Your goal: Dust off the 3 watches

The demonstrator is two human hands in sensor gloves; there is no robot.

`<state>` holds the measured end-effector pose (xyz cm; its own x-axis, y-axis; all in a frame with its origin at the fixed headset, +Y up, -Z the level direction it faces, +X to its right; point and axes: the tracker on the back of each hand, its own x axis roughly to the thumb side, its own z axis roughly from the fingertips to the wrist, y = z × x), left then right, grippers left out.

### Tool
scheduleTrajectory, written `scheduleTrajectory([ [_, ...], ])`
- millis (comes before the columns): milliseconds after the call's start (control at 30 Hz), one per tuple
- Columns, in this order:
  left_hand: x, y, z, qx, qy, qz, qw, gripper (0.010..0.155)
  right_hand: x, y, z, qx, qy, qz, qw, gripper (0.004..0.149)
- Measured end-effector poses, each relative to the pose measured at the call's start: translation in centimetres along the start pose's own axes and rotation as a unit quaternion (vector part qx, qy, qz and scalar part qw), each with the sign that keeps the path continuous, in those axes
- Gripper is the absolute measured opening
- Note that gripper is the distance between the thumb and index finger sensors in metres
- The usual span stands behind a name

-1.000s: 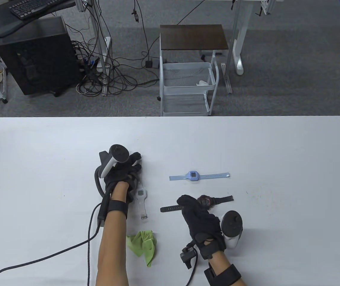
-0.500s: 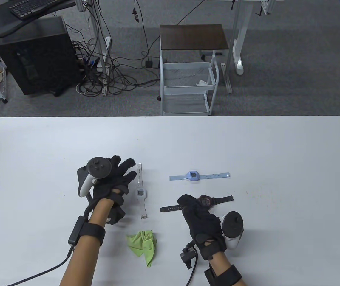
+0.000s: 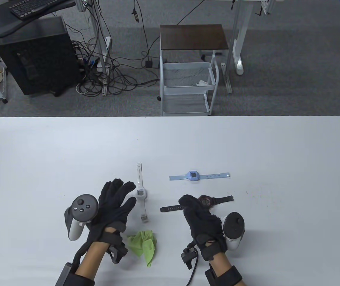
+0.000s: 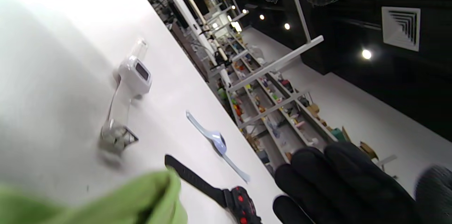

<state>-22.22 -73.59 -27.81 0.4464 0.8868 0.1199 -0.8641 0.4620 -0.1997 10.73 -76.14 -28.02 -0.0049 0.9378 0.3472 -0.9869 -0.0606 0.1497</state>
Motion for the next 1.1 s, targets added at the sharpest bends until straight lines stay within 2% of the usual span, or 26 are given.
scheduleTrajectory([
  [267,0.0,-1.4,2.0,-0.005,-0.021,-0.043,0.999,0.064,0.0,-0.6,0.2,-0.012,-0.002,-0.007,1.000,0.070],
  [433,-0.3,-1.5,2.3,-0.043,-0.034,-0.096,0.994,0.064,0.2,-1.1,0.1,-0.012,-0.005,-0.006,1.000,0.070],
  [600,-0.5,-1.6,2.7,-0.106,-0.030,-0.181,0.977,0.066,-0.2,-1.6,0.1,-0.023,0.002,-0.014,1.000,0.069],
  [767,-1.2,-1.8,2.4,-0.162,-0.008,-0.198,0.967,0.068,-0.3,-1.8,0.0,-0.021,0.001,0.003,1.000,0.069],
  [1100,-1.8,-3.2,2.0,-0.226,0.056,-0.281,0.931,0.071,-0.8,-1.6,0.1,-0.012,0.016,0.008,1.000,0.068],
])
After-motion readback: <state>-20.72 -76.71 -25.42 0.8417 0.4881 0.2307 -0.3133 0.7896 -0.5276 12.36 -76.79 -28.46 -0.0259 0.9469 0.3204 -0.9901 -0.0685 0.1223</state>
